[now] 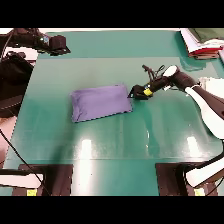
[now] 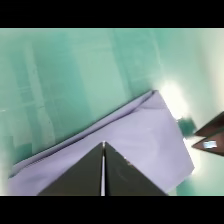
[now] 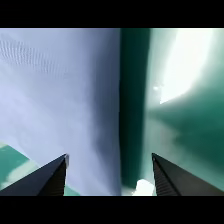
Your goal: Fold the shirts.
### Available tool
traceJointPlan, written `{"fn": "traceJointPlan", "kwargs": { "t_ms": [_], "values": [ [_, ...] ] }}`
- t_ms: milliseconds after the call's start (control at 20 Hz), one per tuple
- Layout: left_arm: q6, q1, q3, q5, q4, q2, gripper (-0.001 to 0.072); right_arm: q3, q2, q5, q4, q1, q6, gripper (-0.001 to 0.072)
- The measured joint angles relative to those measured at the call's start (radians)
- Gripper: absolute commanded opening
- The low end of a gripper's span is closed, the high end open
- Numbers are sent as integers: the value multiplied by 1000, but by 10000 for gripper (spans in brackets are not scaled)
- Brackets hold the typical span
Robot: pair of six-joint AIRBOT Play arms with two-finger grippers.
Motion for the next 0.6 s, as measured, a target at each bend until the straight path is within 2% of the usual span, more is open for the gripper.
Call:
{"fn": "traceJointPlan", "kwargs": {
  "t_ms": [50, 200, 300, 350, 600],
  "values": [
    [0, -5, 0, 3, 0, 0, 28, -1, -25, -7, 34, 9, -5, 589],
    [2, -16, 0, 4, 0, -1, 28, 53, -112, -21, 134, 64, -13, 386],
    [2, -19, 0, 0, 0, -1, 28, 111, -165, -52, 163, 106, -18, 85],
    [2, -18, 0, -1, 0, -1, 27, 145, -188, -71, 167, 127, -20, 13],
    [-1, -47, 0, -5, 1, -1, 27, 321, -229, -104, 153, 150, -23, 12]
  ]
}}
